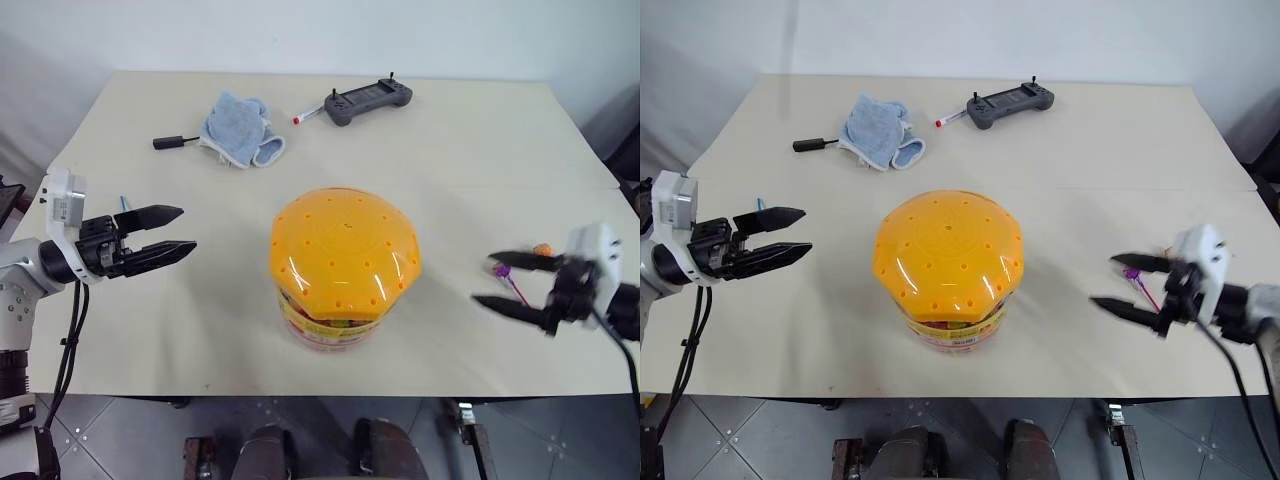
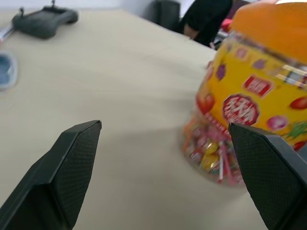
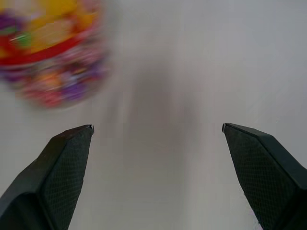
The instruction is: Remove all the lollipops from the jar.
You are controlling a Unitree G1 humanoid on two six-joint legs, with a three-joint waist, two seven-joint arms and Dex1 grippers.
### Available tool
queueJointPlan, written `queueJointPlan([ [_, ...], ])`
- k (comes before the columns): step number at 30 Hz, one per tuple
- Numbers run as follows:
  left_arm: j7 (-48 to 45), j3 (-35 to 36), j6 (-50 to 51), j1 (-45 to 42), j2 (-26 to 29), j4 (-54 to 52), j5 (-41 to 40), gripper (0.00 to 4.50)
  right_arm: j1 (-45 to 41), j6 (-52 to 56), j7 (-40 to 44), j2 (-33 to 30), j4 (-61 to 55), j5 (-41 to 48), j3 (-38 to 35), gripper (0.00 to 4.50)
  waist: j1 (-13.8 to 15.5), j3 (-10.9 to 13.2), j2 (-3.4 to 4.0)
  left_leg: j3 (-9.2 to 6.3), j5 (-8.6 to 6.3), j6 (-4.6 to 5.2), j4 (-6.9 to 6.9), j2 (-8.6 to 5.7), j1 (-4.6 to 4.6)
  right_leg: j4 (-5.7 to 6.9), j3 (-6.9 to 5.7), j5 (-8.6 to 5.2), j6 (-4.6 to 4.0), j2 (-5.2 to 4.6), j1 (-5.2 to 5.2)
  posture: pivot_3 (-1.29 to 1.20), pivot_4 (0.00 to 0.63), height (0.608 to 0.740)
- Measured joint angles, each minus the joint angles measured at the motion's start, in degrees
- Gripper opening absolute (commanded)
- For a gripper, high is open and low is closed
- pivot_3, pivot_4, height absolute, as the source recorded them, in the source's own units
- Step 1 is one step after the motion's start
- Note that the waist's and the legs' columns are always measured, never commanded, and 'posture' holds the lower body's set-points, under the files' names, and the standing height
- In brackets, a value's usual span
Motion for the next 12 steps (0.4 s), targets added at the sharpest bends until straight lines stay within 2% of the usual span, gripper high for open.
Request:
queueJointPlan([
  [6, 1.34, 2.75, -2.02, 9.15, -0.66, -1.26, 0.80, 4.50, -0.11, -5.98, 2.26, 1.98, 2.44, -1.49, 5.94, 4.49, -0.23, 0.00, 0.00, -0.01, 0.00, 0.00, -0.01, 0.04, 0.02, -0.01, -0.01, 0.00, -0.01, 0.02, 0.00, 0.00, 0.150, 0.740],
  [12, 3.99, 7.45, -3.26, 16.40, -2.25, -6.99, 0.67, 4.50, 0.23, -6.36, 0.32, 4.08, 2.87, -1.65, 6.80, 4.49, 0.21, -0.03, -0.06, -0.09, 0.00, -0.01, 0.04, 0.04, 0.02, -0.01, -0.02, 0.00, -0.01, -0.01, 0.08, 0.00, 0.150, 0.740],
])
